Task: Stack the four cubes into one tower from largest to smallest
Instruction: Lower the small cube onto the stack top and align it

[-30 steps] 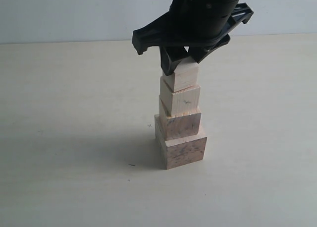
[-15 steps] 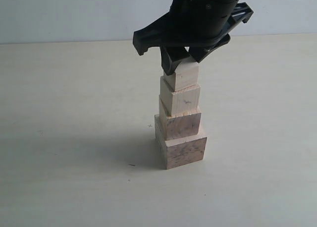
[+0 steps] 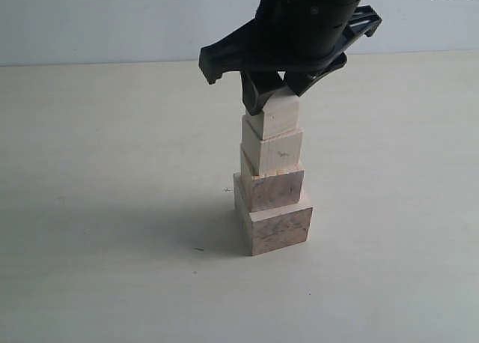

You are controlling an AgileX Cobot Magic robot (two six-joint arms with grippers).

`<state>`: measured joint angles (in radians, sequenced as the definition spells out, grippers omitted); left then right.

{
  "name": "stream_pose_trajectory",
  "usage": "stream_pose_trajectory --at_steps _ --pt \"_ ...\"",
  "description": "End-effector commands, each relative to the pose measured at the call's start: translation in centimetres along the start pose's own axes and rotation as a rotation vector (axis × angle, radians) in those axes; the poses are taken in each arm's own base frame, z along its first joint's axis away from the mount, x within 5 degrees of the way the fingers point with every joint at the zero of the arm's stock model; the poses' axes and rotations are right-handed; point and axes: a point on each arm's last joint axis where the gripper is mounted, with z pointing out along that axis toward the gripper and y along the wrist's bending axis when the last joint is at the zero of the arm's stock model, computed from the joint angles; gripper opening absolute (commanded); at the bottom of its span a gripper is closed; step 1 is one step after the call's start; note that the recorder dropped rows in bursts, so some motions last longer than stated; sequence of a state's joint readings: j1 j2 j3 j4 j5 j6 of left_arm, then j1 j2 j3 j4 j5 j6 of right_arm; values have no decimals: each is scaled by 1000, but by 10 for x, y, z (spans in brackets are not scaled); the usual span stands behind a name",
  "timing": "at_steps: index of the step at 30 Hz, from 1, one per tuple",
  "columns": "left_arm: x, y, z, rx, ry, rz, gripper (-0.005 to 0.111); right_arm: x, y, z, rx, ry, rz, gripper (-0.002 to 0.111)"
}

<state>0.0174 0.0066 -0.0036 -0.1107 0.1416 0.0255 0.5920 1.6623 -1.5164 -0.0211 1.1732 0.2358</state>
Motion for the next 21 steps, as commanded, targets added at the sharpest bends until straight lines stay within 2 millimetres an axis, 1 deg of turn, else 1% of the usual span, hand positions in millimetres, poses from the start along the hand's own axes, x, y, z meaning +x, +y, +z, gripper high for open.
stream_pose_trajectory --at_steps 1,20,21 --pt "1 0 0 8 -3 -7 0 -1 1 -2 1 -7 -9 36" --pt "1 0 0 8 -3 -7 0 -1 0 -2 9 -5 -12 36" --pt "1 0 0 8 -3 -7 0 -1 0 -2 9 -5 -12 37"
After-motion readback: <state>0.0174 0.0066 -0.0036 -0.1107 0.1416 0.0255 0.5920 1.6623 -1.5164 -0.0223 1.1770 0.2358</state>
